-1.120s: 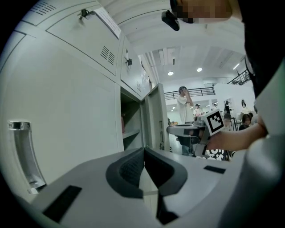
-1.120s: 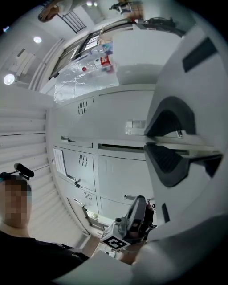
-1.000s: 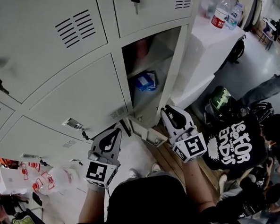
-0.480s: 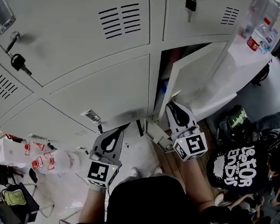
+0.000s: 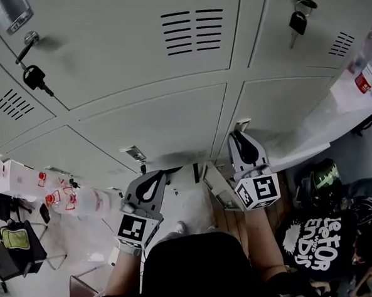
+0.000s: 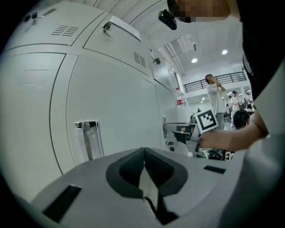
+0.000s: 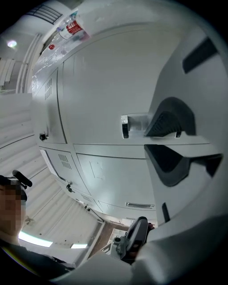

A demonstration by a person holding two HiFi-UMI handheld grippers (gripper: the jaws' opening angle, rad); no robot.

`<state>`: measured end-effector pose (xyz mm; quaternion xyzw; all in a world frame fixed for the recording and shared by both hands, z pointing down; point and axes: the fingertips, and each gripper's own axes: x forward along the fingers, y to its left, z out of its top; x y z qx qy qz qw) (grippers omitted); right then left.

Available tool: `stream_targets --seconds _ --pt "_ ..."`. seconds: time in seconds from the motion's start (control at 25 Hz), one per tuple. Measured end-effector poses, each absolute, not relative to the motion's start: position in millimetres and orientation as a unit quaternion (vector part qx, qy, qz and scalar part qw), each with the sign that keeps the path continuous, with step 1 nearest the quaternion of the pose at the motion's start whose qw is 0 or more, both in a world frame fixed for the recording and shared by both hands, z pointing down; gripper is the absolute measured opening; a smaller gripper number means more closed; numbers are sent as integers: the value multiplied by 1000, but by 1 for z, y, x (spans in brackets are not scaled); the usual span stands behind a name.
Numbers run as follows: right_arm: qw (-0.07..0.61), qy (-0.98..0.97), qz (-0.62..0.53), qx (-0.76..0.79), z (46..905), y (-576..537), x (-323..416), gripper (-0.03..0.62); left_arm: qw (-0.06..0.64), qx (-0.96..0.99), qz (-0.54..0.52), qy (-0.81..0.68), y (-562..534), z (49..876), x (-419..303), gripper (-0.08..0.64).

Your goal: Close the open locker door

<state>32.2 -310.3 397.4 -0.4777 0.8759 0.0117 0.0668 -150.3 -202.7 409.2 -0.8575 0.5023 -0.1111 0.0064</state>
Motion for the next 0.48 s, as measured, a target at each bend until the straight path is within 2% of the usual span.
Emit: stream_targets --seconds 0.48 --pt "83 876 16 -475 394 -315 34 49 1 -849 -119 515 -205 415 -154 23"
